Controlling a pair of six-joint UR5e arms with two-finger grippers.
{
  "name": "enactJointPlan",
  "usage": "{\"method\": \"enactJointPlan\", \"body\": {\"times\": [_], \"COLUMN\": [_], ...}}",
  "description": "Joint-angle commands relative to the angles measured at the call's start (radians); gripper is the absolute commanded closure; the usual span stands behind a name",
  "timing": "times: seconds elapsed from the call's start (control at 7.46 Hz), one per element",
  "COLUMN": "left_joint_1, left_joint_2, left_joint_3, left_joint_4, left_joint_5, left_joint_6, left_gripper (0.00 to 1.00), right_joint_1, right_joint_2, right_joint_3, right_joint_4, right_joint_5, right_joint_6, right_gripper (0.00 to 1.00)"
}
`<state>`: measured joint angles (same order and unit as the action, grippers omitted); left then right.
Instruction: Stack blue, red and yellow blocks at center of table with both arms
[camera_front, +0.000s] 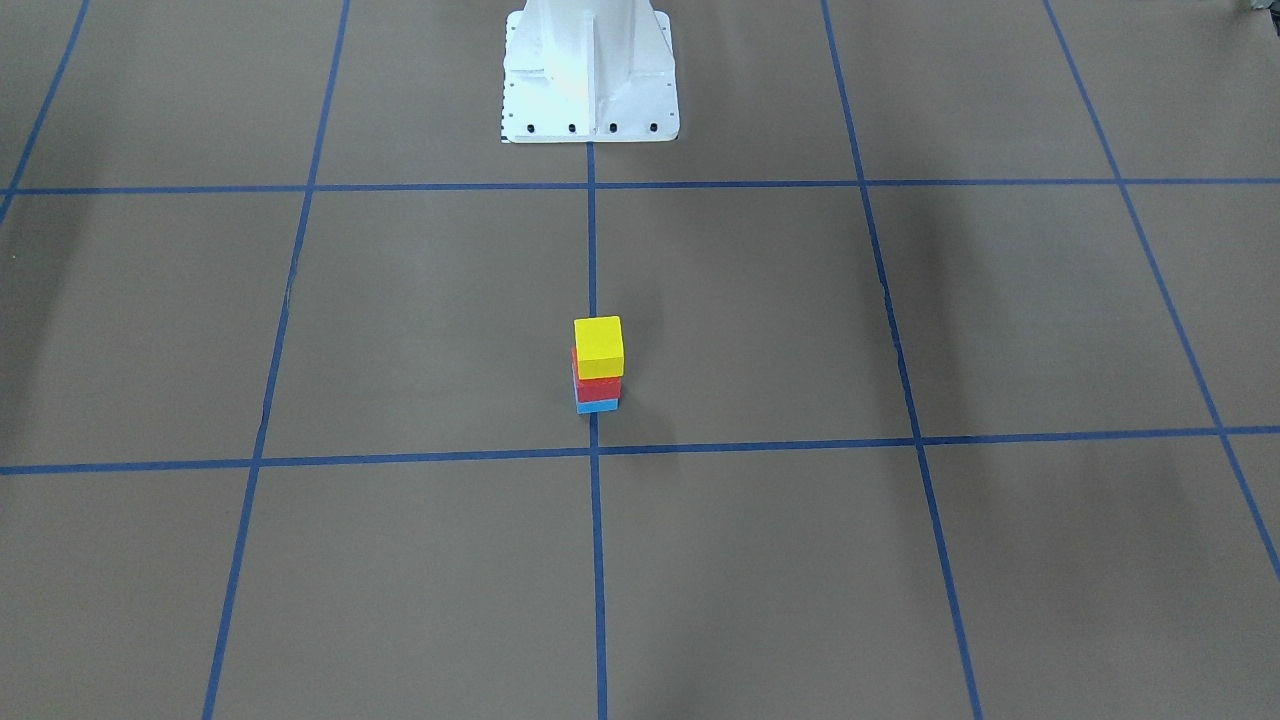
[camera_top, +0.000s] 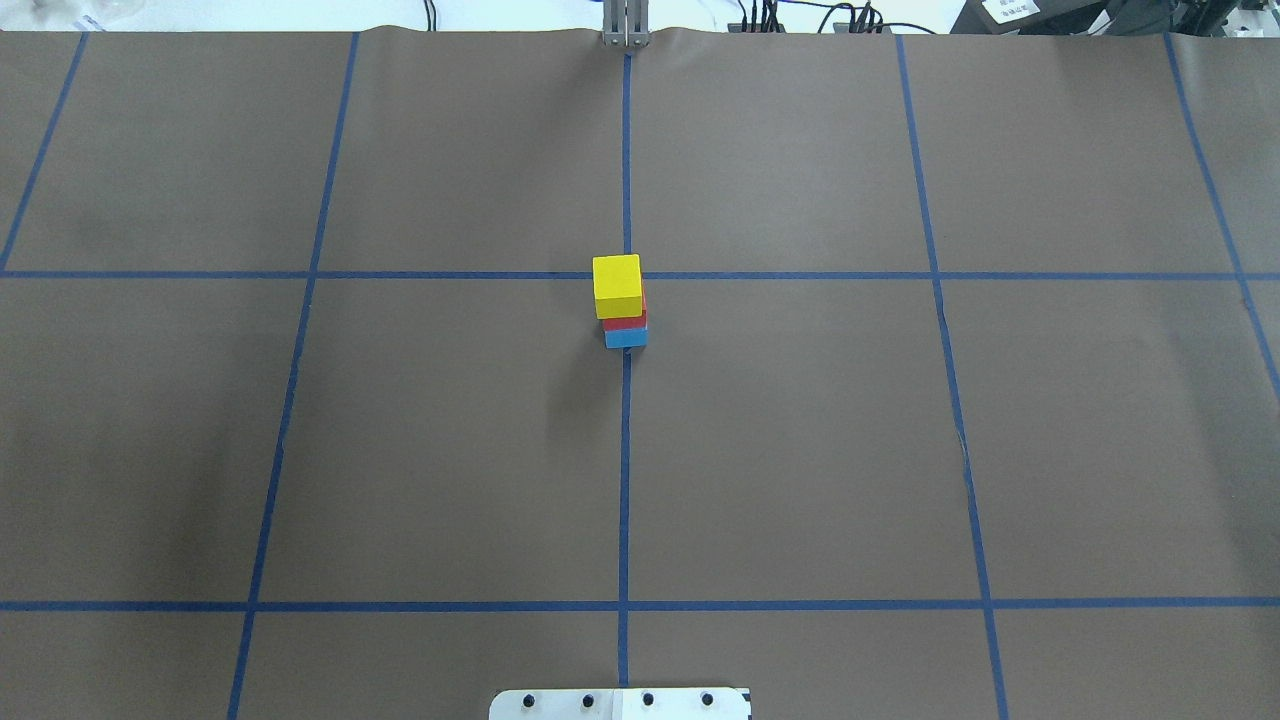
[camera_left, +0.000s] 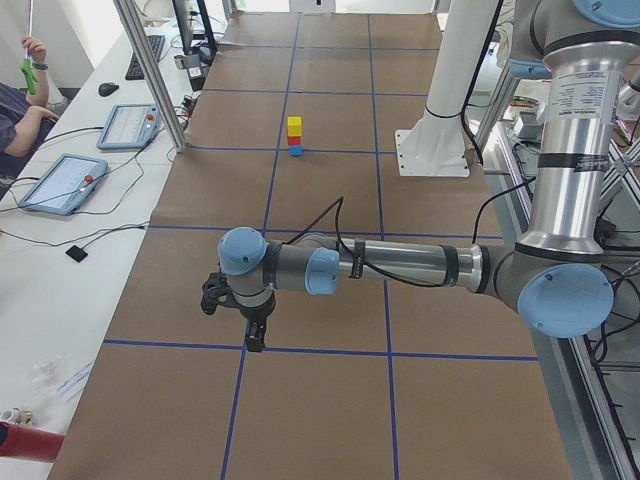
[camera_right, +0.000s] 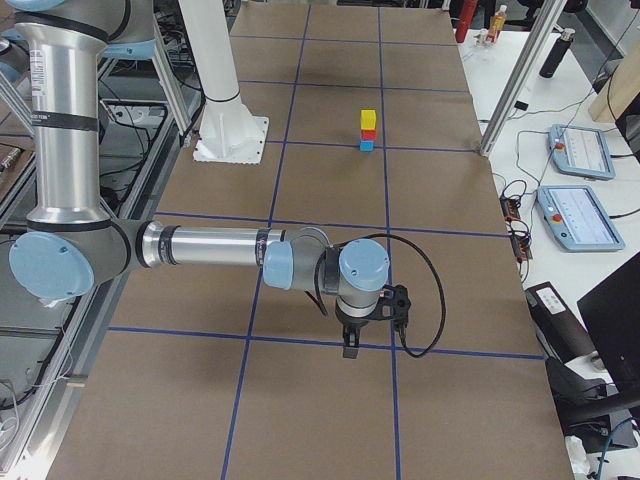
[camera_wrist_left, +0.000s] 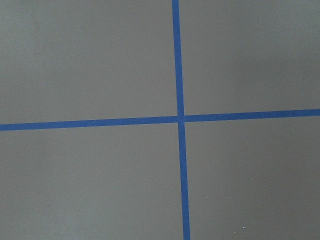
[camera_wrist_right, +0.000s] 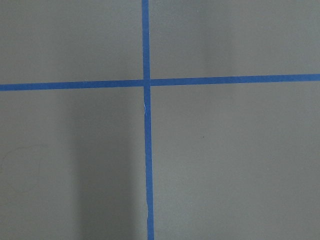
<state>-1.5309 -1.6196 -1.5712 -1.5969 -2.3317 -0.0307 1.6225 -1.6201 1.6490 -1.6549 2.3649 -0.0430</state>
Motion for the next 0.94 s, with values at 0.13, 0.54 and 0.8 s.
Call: {"method": "enactJointPlan", "body": {"times": [0.13,0.54,0.8], "left_joint_1": [-0.011,-0.023,-0.025], "left_joint_2": [0.0,0.015,0.017], "left_joint_3": [0.002,-0.003,-0.001], "left_joint_4": [0.0,-0.002,-0.002], "left_joint_5": [0.0,0.002,0.002], "left_joint_6": [0.002,0.002,0.002], "left_gripper": [0.0,0.0,0.0], "right_joint_1": [-0.001,-0.001,-0.001], "right_joint_2": [0.0,0.0,0.0], "right_joint_3": [0.0,-0.005,-0.005], "right_joint_4": [0.001,0.003,0.003], "right_joint_5": [0.001,-0.001,-0.001], "right_joint_6": [0.0,-0.001,-0.003], "right_gripper": [0.01,0.01,0.01]}}
